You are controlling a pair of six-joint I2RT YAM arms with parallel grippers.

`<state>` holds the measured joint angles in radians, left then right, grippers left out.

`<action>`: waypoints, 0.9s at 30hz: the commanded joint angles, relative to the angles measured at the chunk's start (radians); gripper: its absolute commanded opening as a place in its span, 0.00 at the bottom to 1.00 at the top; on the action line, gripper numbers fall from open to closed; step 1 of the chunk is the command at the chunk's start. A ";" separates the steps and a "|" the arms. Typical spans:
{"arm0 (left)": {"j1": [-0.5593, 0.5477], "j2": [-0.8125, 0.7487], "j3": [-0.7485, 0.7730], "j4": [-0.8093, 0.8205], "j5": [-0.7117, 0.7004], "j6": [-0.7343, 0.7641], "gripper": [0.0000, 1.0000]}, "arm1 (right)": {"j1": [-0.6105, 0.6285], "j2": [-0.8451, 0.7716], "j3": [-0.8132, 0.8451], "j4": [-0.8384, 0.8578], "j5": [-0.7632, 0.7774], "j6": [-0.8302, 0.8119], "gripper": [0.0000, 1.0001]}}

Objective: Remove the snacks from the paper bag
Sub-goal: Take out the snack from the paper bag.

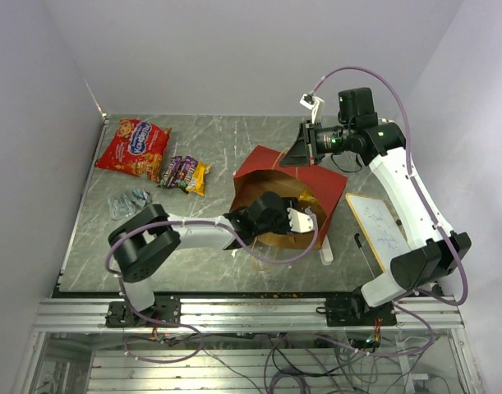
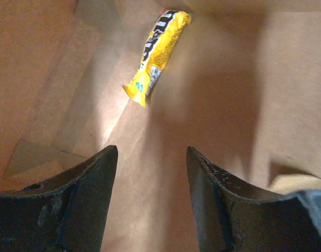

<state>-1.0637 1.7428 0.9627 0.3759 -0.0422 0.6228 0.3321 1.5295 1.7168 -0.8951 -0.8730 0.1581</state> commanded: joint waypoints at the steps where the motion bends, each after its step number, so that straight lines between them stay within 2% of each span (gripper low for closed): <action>1: 0.044 0.088 0.111 0.047 0.103 0.063 0.66 | -0.006 0.017 0.056 -0.075 -0.028 -0.043 0.00; 10: 0.066 0.257 0.267 0.044 0.103 0.124 0.67 | -0.008 0.041 0.109 -0.110 -0.034 -0.045 0.00; 15: 0.071 0.299 0.286 0.086 0.119 0.116 0.71 | -0.007 0.047 0.106 -0.097 -0.035 -0.036 0.00; 24: 0.088 0.416 0.380 0.125 0.170 0.093 0.72 | -0.007 0.065 0.155 -0.147 -0.031 -0.048 0.00; 27: 0.089 0.467 0.413 0.154 0.138 0.093 0.73 | -0.007 0.079 0.183 -0.178 -0.025 -0.059 0.00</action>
<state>-0.9825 2.1544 1.3197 0.4534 0.0692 0.7254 0.3309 1.5932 1.8420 -1.0237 -0.8867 0.1143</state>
